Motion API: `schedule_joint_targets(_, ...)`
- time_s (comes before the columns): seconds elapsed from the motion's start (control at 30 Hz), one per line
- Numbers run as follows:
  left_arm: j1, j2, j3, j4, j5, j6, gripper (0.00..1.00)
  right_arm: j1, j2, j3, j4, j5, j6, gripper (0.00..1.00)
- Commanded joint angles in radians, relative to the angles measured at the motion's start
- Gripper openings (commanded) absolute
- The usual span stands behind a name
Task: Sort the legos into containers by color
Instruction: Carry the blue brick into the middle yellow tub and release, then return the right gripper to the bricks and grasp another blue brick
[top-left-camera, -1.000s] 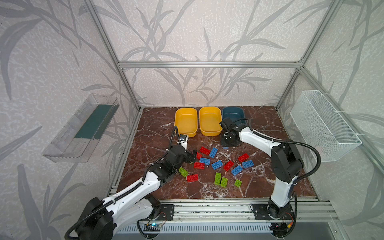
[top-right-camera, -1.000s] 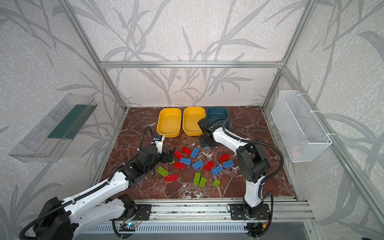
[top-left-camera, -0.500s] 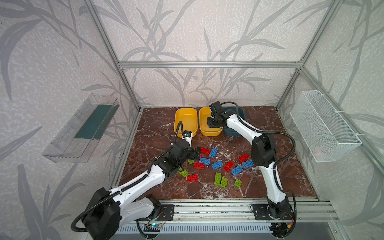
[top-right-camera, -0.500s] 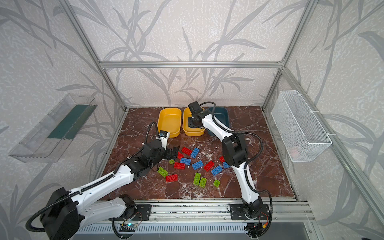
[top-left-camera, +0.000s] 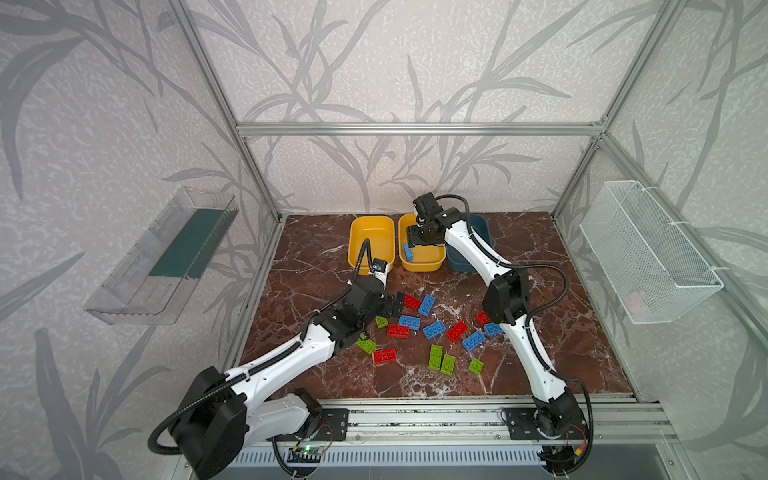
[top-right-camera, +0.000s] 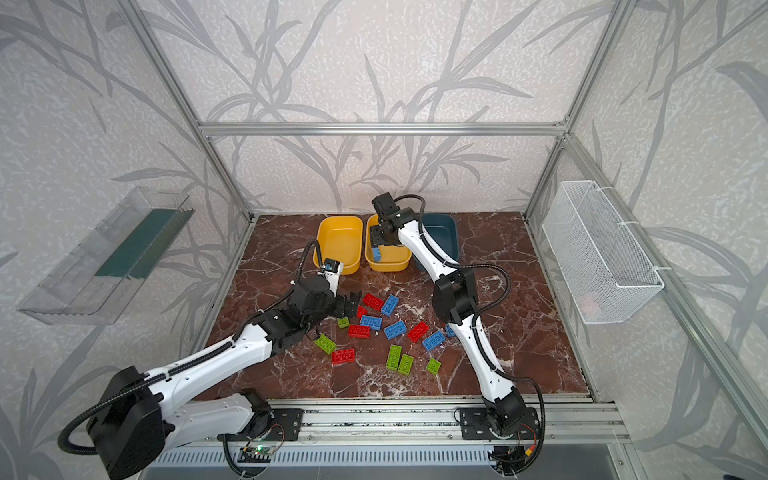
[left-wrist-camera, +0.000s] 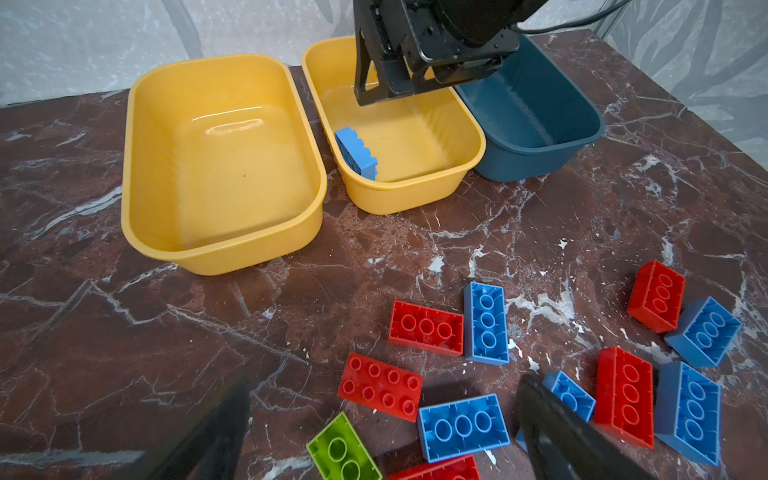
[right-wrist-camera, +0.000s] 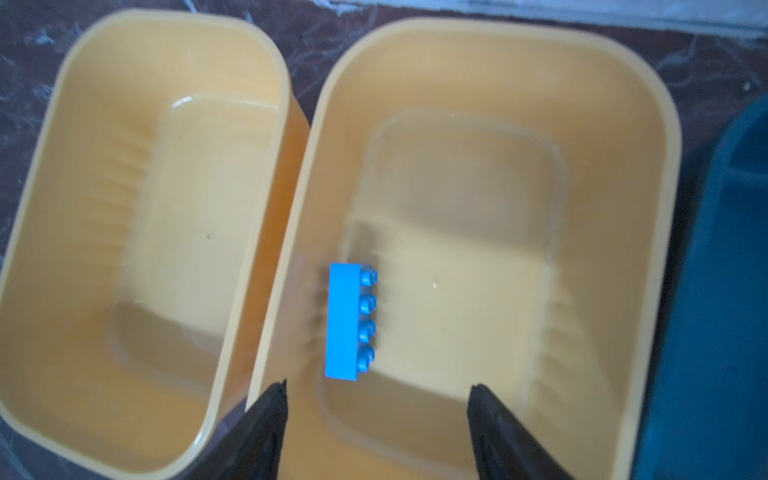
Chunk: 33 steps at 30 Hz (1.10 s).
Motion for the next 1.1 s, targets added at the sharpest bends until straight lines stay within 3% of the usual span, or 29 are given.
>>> schedule_joint_targets(0.0, -0.033, -0.076, -0.035, -0.02, -0.038, -0.026, 0.99, 0.025, -0.206, -0.208, 0.018, 0.016, -0.001, 0.7)
schedule_joint_targets(0.2, -0.113, -0.198, -0.129, -0.019, -0.061, -0.088, 0.99, 0.066, -0.56, -0.796, 0.258, -0.003, 0.099, 0.73)
schedule_joint_targets(0.4, -0.198, -0.293, -0.19, -0.064, -0.106, -0.134, 0.99, 0.098, -0.746, -1.158, 0.383, 0.001, 0.202, 0.73)
schedule_joint_targets(0.67, -0.25, -0.396, -0.254, -0.103, -0.143, -0.193, 0.99, 0.137, -0.771, -1.311, 0.462, -0.046, 0.262, 0.72)
schedule_joint_targets(1.07, -0.251, -0.503, -0.294, -0.171, -0.216, -0.202, 0.99, 0.145, -0.689, -1.301, 0.509, -0.083, 0.274, 0.72)
